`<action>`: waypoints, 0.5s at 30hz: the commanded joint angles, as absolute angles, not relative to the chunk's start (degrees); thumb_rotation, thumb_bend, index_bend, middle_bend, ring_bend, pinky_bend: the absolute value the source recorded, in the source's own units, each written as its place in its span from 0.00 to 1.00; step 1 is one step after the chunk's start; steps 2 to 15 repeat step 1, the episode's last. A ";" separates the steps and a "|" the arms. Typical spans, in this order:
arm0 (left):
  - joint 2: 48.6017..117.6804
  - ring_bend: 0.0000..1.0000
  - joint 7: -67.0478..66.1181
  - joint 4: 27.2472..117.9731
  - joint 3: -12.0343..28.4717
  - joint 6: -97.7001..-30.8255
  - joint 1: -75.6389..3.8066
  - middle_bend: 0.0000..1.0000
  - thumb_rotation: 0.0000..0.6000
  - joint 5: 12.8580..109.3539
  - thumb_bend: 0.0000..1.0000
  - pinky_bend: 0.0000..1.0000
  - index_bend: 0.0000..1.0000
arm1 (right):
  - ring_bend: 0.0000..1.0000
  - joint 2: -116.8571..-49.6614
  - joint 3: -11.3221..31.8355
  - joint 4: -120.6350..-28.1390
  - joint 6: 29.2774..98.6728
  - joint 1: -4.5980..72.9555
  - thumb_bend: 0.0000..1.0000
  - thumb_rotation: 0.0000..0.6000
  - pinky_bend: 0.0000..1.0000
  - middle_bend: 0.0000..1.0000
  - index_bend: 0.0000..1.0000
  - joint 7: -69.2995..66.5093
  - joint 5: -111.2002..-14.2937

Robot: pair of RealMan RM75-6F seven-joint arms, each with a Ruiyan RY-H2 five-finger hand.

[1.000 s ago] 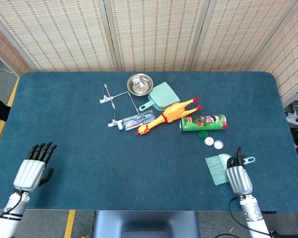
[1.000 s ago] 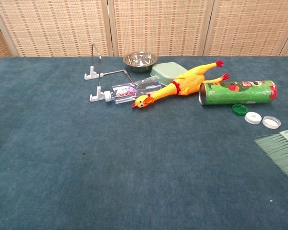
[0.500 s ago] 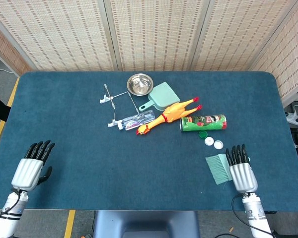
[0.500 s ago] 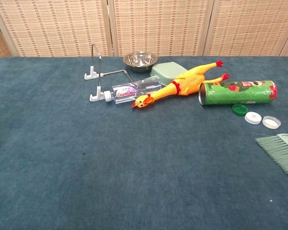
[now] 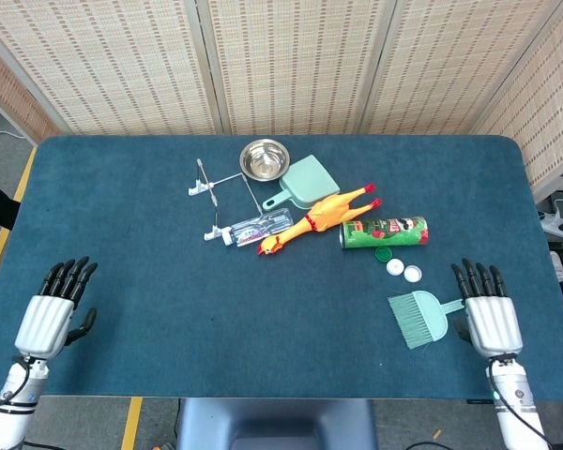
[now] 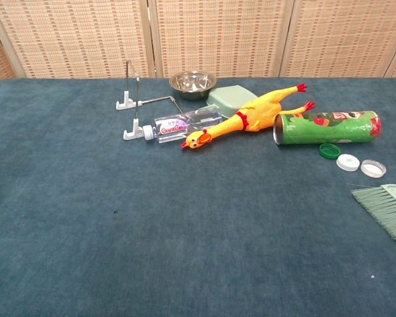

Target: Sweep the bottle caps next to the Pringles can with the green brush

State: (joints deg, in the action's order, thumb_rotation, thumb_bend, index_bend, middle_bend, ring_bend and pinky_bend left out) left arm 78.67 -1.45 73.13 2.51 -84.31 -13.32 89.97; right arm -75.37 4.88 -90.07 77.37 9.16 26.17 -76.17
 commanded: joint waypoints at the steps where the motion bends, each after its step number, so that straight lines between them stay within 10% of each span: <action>1: 79.04 0.00 -1.95 72.85 2.60 -84.30 -13.32 0.00 1.00 89.79 0.42 0.08 0.00 | 0.00 -75.01 5.83 -87.78 77.07 9.38 0.18 1.00 0.00 0.00 0.00 25.55 -74.42; 15: 79.04 0.00 -1.95 72.85 2.60 -84.30 -13.32 0.00 1.00 89.79 0.42 0.08 0.00 | 0.00 -75.01 5.83 -87.78 77.07 9.38 0.18 1.00 0.00 0.00 0.00 25.55 -74.42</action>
